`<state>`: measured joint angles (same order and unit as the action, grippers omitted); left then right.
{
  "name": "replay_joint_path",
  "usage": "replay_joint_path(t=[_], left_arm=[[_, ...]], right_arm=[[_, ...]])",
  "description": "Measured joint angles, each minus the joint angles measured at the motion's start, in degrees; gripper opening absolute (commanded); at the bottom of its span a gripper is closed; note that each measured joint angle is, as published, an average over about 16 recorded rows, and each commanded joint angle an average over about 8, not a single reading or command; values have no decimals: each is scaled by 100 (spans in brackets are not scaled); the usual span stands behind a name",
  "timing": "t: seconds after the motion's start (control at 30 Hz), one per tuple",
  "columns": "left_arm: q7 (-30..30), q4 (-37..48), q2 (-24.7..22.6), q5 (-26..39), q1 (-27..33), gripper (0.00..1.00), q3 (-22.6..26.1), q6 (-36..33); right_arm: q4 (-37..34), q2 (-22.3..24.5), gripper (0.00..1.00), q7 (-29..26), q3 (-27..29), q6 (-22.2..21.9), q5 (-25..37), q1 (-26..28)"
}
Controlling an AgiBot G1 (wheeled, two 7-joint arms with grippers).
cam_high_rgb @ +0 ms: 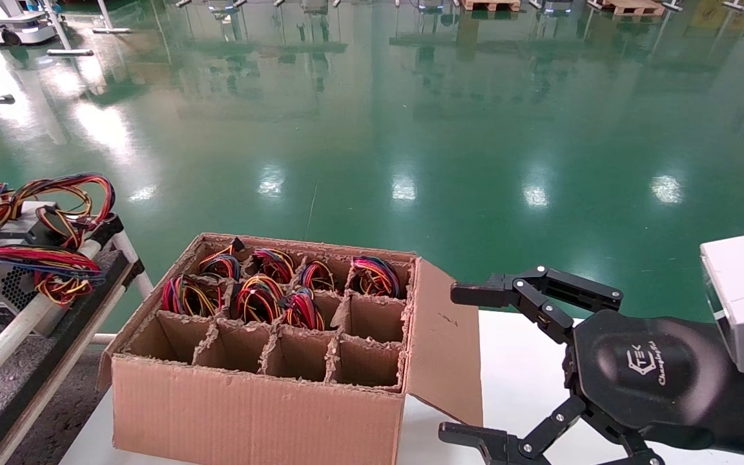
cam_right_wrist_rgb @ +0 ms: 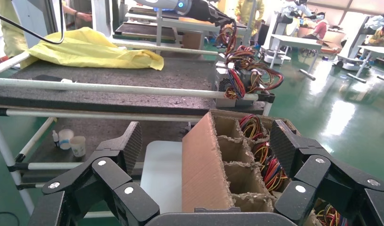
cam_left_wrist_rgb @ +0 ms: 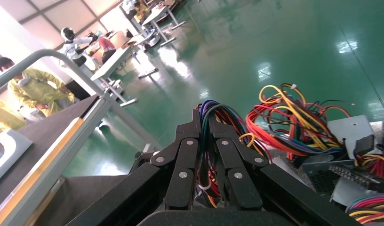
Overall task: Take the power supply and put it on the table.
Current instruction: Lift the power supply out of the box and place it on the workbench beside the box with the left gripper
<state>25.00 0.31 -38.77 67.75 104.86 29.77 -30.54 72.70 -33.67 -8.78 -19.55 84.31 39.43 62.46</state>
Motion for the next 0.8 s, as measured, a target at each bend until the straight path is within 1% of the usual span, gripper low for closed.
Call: replay_joint_path(t=[0.43, 0.8], left_arm=[[203, -71, -83, -61, -235, 0, -44, -40], [220, -2, -92, -62, -349, 0, -44, -100]], right_arm=[[0, 0, 100, 1, -1, -1, -1, 0], [0, 1, 100, 1, -2, -1, -2, 1]])
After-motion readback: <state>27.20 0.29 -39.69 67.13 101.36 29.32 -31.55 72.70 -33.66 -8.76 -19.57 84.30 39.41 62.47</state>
